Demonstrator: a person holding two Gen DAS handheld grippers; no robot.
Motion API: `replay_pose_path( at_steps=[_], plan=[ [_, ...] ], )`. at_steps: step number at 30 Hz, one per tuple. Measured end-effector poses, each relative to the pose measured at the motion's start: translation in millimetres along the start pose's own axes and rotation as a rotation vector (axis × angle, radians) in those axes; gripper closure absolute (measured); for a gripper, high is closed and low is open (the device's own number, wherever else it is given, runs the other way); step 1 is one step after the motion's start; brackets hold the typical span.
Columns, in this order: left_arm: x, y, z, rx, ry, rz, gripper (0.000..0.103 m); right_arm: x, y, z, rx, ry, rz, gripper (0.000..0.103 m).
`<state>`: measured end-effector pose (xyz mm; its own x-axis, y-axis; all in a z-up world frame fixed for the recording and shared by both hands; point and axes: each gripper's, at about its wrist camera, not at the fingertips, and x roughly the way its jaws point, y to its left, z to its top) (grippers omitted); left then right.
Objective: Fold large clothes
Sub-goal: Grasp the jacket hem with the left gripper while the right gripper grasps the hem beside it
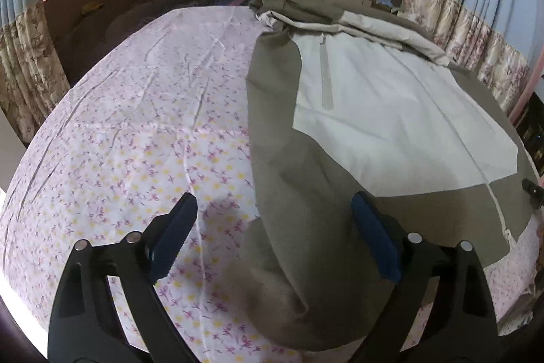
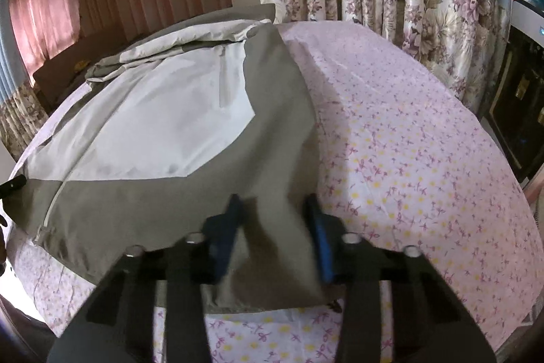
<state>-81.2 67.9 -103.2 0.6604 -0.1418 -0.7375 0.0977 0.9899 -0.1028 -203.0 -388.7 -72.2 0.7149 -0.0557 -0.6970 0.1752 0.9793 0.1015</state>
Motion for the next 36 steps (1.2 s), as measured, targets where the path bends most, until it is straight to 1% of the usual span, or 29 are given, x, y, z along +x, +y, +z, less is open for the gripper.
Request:
replay_pose_path(
  at_steps=[3,5,8,10,13,14,16,17,18,20,21,22,24,25,28,29,30,31,33,36],
  plan=[
    [8.4,-4.1,-2.7,-0.006,0.042,-0.021,0.01,-1.0,2.1,0.1,-0.029,-0.008,0.0,0.08],
    [9.9,-10.3,-4.3,0.026,0.044,0.004,0.01,-1.3,3.8,-0.7,-0.045,-0.018,-0.011,0.08],
    [14.0,-15.9,-3.2,0.057,0.071,0.012,0.003,-2.6,3.5,-0.8,-0.046,-0.029,-0.012,0.08],
    [17.4,-20.3,-2.5,0.083,0.092,0.023,0.003,-3.3,3.6,-0.8,-0.047,-0.035,-0.012,0.08],
    [19.4,-26.5,-2.7,0.111,0.097,0.037,0.003,-4.4,3.6,-0.7,-0.045,-0.042,-0.012,0.08],
    [18.3,-26.1,-2.6,0.107,0.09,0.032,0.005,-4.8,3.5,-0.5,-0.046,-0.043,-0.011,0.08],
    [14.8,-27.8,-3.4,0.108,0.073,0.02,0.016,-4.8,3.8,-0.8,-0.042,-0.044,-0.01,0.08],
    [13.1,-29.2,-3.7,0.11,0.064,0.016,0.027,-4.3,3.7,-0.7,-0.041,-0.043,-0.009,0.08],
    [11.0,-30.5,-2.9,0.102,0.056,0.013,0.041,-4.3,4.1,-0.7,-0.042,-0.043,-0.009,0.08],
    [8.3,-30.1,-1.9,0.085,0.045,0.007,0.054,-4.4,4.6,-0.9,-0.04,-0.045,-0.011,0.08],
    [7.6,-28.0,-1.1,0.071,0.041,0.001,0.063,-4.4,4.4,-1.0,-0.04,-0.046,-0.011,0.08],
    [7.5,-24.9,0.3,0.049,0.042,-0.017,0.065,-4.6,4.4,-1.1,-0.038,-0.047,-0.01,0.08],
    [5.5,-22.0,2.5,0.024,0.033,-0.018,0.069,-4.9,3.7,-1.3,-0.035,-0.05,-0.008,0.08],
    [3.1,-23.2,3.1,0.021,0.022,0.003,0.07,-4.9,3.8,-1.4,-0.036,-0.049,-0.01,0.08],
    [1.6,-38.5,2.7,0.084,0.01,0.065,0.074,-5.9,3.2,-1.4,-0.032,-0.053,-0.01,0.08],
    [2.1,-38.8,2.5,0.074,0.011,0.063,0.076,-6.5,2.8,-1.6,-0.031,-0.054,-0.01,0.08],
    [3.2,-36.2,2.5,0.047,0.019,0.049,0.08,-6.9,1.5,-1.7,-0.03,-0.056,-0.008,0.08],
    [4.1,-31.1,3.5,0.001,0.03,0.017,0.081,-7.6,1.3,-1.8,-0.029,-0.058,-0.008,0.08],
    [4.9,-27.5,4.9,-0.037,0.034,-0.003,0.084,-7.5,0.6,-1.4,-0.03,-0.058,-0.008,0.08],
    [-2.1,-32.5,6.3,-0.01,0.01,-0.003,0.092,-8.9,-0.3,-0.9,-0.025,-0.063,-0.004,0.08]
  ],
)
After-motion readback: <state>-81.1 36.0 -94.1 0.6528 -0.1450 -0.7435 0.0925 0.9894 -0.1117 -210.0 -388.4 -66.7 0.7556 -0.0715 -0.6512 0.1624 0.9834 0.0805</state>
